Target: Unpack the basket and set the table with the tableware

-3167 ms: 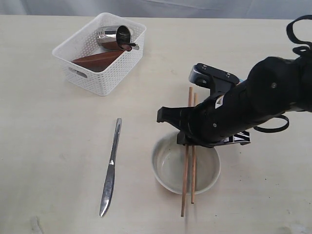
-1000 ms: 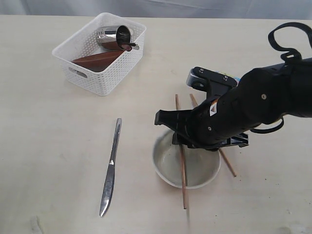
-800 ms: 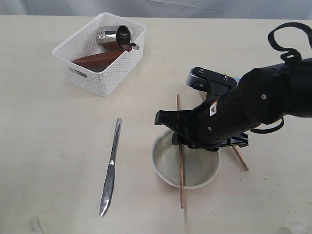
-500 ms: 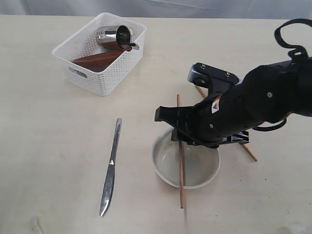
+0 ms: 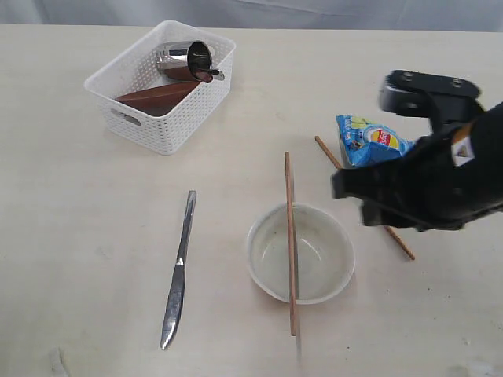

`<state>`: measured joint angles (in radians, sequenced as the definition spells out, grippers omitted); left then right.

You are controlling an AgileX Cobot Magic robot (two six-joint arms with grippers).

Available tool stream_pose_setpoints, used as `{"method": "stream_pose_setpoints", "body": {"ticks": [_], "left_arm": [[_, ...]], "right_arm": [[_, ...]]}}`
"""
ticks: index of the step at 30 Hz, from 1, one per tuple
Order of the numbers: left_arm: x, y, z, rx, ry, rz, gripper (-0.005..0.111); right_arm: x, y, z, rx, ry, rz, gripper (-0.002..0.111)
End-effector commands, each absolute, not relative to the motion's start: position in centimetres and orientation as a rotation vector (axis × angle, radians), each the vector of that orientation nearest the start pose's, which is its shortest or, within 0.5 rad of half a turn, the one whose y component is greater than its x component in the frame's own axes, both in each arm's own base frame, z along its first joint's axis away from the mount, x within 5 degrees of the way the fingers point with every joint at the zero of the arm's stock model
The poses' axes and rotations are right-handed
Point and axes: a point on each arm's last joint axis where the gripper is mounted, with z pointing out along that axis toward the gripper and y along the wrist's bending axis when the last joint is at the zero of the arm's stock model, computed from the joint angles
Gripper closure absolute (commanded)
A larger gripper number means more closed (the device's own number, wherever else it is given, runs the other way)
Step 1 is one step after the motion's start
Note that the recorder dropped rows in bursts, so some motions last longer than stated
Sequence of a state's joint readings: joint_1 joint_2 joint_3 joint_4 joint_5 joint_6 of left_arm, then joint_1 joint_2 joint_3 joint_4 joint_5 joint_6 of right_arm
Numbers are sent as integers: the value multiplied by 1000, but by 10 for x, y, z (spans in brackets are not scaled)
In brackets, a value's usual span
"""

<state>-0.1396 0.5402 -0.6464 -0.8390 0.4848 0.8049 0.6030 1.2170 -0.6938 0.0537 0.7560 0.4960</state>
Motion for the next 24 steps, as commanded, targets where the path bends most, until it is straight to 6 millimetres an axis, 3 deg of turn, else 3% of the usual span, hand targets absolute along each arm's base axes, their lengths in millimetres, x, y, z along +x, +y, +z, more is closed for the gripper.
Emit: {"method": "stream_pose_setpoints", "body": {"ticks": [1,5,8,15,24], "left_arm": [[98,-45,359,394,1665,-387,107],[98,-45,359,394,1665,-387,107],[98,-45,359,394,1665,-387,107],[98,-45,359,391,1666,-390,107],[98,-45,359,387,1667,-393,107]], "right_arm": [[178,69,225,-117,2980,61,73],[192,49,209,-161,3069,46,73],[201,49,191,-234,3135,19,73],[223,74,157,-359,3054,27,73],[241,82,127,-396,3087,2,73]]}}
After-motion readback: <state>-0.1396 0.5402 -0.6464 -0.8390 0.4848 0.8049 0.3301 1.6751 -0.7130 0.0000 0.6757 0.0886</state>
